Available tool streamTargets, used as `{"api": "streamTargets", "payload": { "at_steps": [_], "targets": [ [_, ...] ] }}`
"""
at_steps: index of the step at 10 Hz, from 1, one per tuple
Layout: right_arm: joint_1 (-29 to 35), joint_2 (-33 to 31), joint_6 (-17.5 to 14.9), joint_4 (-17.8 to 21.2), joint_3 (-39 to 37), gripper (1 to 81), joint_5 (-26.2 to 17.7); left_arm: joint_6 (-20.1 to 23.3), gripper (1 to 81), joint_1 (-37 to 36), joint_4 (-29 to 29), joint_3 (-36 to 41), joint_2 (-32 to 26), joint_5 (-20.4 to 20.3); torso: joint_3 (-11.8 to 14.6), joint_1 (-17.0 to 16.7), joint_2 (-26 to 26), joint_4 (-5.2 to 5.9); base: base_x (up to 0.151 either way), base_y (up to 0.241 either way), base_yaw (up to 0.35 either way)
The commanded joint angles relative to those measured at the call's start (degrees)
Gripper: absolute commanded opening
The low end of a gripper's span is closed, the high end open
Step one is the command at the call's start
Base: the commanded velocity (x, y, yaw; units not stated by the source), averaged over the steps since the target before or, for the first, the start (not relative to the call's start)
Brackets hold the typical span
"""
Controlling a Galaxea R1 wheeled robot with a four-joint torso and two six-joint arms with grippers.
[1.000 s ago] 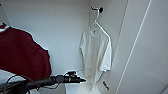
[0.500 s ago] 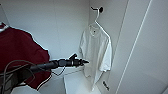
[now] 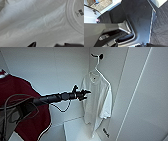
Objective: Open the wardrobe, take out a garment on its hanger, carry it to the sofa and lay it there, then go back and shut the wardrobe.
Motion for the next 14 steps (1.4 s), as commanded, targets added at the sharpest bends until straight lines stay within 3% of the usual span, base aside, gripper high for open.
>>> {"api": "streamTargets", "payload": {
  "at_steps": [1, 4, 7, 14],
  "targets": [
    [1.85, 0.53, 0.12, -0.12, 0.19, 81.1, -2.84, -7.36, 81.1, -14.06, -0.74, -6.34, 3.30, -1.06, 0.00, 0.00, 0.00, 0.00, 0.000, 0.000, 0.000],
    [1.76, 0.70, 0.03, -0.12, 0.10, 81.1, -2.93, -15.03, 81.1, -17.65, -0.65, -10.56, 6.20, -3.26, 0.00, 0.00, 0.00, 0.00, 0.000, 0.000, 0.000],
    [1.94, 1.14, 0.03, -0.12, -0.43, 81.1, -3.02, -19.26, 81.1, -23.63, -0.65, -14.96, 9.02, -2.65, -0.02, 0.02, 0.02, 0.00, 0.000, 0.000, 0.000],
    [2.29, 2.55, 0.03, -0.21, -2.54, 81.1, -3.72, -21.37, 81.1, -28.04, -0.74, -21.47, 13.07, -2.64, -0.02, 0.02, 0.02, 0.00, 0.000, 0.000, 0.000]
  ]
}}
